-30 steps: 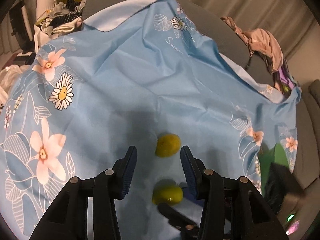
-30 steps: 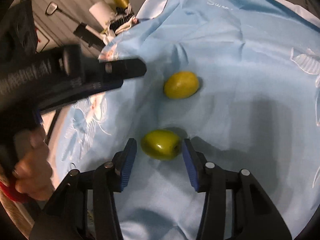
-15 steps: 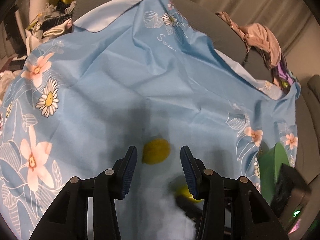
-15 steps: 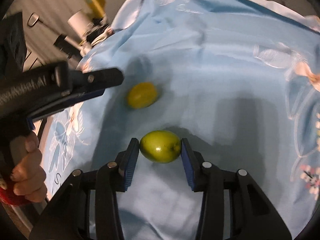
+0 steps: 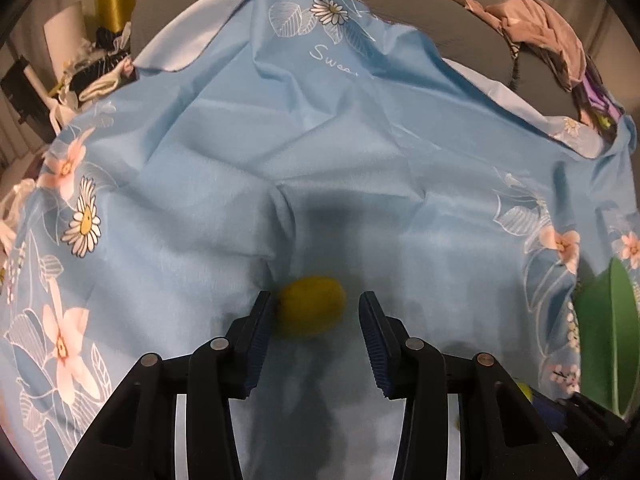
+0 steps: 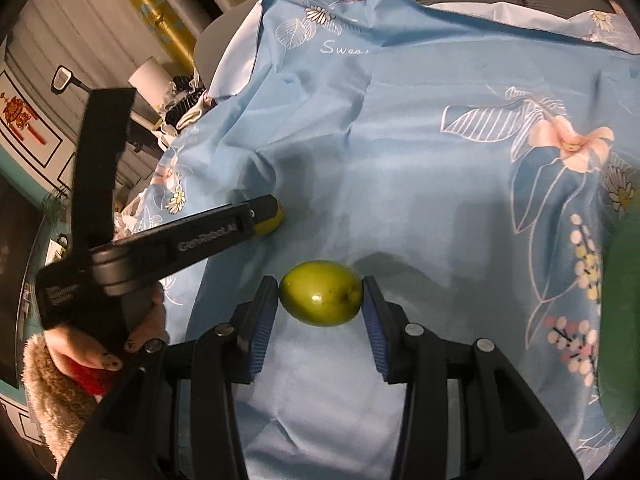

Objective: Organize fruits
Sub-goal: 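Move the right gripper to the yellow-green lime and grasp it, then lift the lime with the right gripper and carry it over the green bowl, then lower the lime into the green bowl and open the right gripper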

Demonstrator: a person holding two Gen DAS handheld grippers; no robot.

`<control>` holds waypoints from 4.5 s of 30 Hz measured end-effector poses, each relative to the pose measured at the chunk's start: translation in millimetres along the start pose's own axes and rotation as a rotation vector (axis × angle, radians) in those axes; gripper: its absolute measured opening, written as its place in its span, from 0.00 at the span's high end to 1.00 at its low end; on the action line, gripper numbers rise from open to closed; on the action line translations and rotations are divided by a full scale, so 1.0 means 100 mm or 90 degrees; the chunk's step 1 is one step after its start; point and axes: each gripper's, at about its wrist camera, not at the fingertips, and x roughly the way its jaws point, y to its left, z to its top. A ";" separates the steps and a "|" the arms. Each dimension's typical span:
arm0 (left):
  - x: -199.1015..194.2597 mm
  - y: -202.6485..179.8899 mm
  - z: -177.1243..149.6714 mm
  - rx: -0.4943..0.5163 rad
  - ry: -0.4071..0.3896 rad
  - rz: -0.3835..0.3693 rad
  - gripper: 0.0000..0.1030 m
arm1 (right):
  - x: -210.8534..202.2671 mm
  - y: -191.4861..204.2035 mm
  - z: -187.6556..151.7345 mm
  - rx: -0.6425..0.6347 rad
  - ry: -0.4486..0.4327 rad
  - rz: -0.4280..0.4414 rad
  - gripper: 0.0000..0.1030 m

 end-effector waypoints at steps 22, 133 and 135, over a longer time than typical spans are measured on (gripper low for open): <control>-0.41 -0.11 -0.11 -0.047 -0.077 -0.044 0.62 | -0.47 -0.28 0.02 0.049 -0.081 -0.038 0.58; -0.74 -2.61 -0.75 0.273 -0.030 -0.377 0.62 | -1.82 -1.86 -0.36 0.282 -0.218 -0.295 0.57; -0.81 -2.59 -0.75 0.276 -0.039 -0.380 0.62 | -1.85 -1.84 -0.36 0.282 -0.223 -0.296 0.50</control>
